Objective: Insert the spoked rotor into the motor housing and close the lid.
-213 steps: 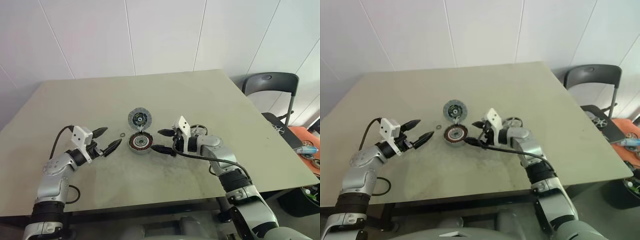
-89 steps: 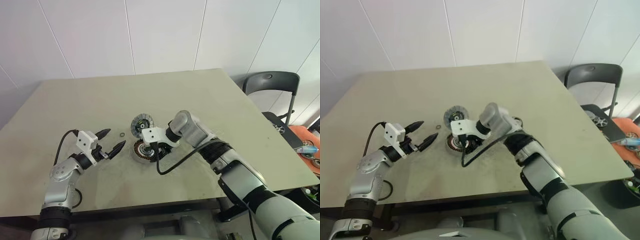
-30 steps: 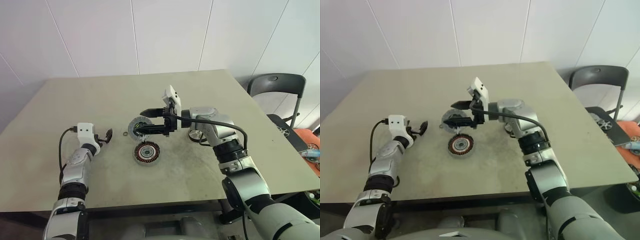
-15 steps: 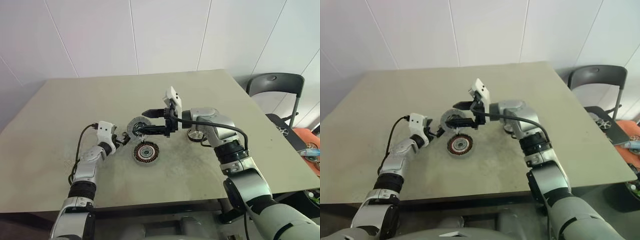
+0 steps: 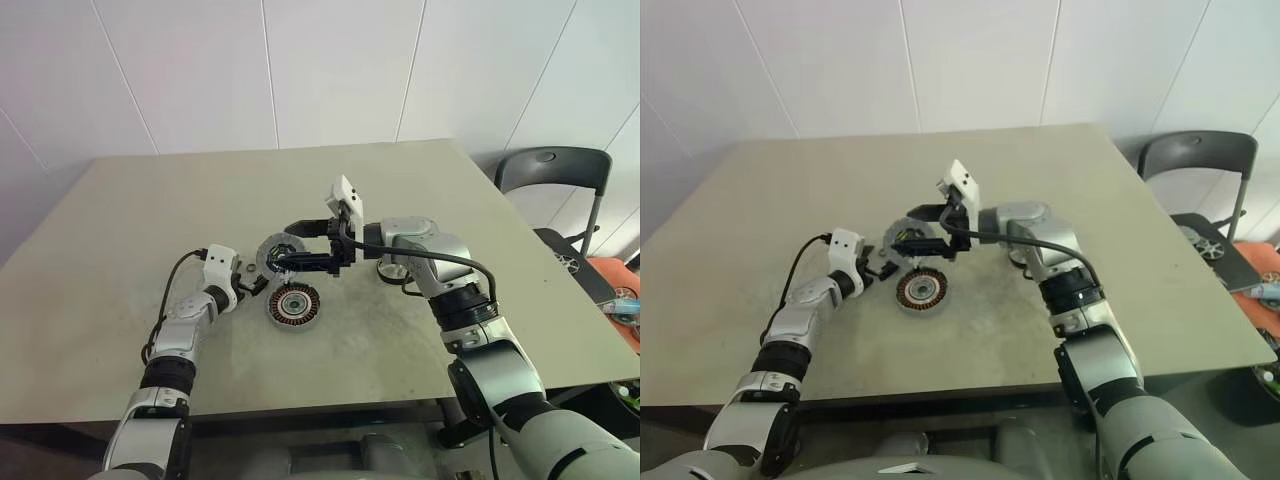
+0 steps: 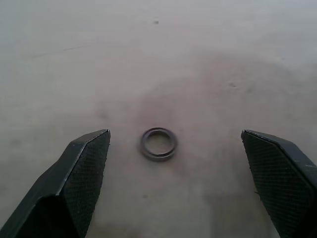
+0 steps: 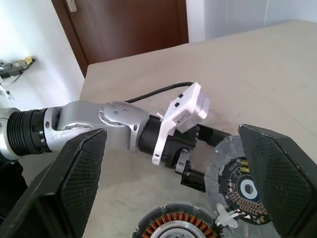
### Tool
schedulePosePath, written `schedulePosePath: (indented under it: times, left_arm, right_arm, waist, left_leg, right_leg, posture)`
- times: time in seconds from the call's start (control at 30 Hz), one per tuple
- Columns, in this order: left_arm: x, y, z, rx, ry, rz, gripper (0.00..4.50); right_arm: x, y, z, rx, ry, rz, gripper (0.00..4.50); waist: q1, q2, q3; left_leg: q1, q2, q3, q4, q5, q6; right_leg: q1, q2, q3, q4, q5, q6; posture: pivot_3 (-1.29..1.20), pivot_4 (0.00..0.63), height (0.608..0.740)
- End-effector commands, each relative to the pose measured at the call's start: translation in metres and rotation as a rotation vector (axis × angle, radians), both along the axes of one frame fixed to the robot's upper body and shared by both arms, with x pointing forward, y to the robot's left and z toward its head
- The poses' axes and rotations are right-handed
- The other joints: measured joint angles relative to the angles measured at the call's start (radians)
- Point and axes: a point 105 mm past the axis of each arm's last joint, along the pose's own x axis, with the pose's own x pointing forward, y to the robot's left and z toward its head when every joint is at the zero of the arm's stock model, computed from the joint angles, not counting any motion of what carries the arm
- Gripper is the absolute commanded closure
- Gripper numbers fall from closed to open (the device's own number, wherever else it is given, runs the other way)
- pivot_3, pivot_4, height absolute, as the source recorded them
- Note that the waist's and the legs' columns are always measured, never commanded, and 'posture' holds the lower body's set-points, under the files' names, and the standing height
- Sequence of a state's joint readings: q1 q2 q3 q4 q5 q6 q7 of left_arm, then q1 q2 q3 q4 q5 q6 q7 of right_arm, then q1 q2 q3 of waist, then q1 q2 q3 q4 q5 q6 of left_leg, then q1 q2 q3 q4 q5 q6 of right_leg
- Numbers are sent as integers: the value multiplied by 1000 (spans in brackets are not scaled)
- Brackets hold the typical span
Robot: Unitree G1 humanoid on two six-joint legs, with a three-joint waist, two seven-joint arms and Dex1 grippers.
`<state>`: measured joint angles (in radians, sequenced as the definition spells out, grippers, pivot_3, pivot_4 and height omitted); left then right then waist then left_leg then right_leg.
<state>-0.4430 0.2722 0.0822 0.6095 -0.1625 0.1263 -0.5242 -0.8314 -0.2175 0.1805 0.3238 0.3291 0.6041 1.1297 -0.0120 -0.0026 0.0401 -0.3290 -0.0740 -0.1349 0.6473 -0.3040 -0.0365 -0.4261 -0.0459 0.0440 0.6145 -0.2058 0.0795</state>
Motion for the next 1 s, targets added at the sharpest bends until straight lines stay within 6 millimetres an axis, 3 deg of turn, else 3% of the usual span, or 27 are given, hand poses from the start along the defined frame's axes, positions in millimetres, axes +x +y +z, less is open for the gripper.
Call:
schedulePosePath:
  times: [0.03,0.93,1.0]
  left_arm:
    - [6,1,12,-2,-36,2,0]
    - [4,10,-2,37,44,41,0]
    - [4,11,-3,36,48,45,392]
  right_arm:
    - [-3,2,14,27,-47,14,38]
    - [-3,2,8,17,-44,-7,38]
    - [-2,3,8,17,-45,-9,0]
  waist:
    - [0,0,0]
    - [-3,0,0]
    - [-3,0,0]
  left_leg:
    - [0,0,0,0,0,0]
    - [2,0,0,0,0,0]
    - [3,0,0,0,0,0]
  right_leg:
    - [0,0,0,0,0,0]
    - [1,0,0,1,0,0]
    - [2,0,0,1,0,0]
  posture:
    - [0,0,740]
    - [0,0,740]
    - [0,0,740]
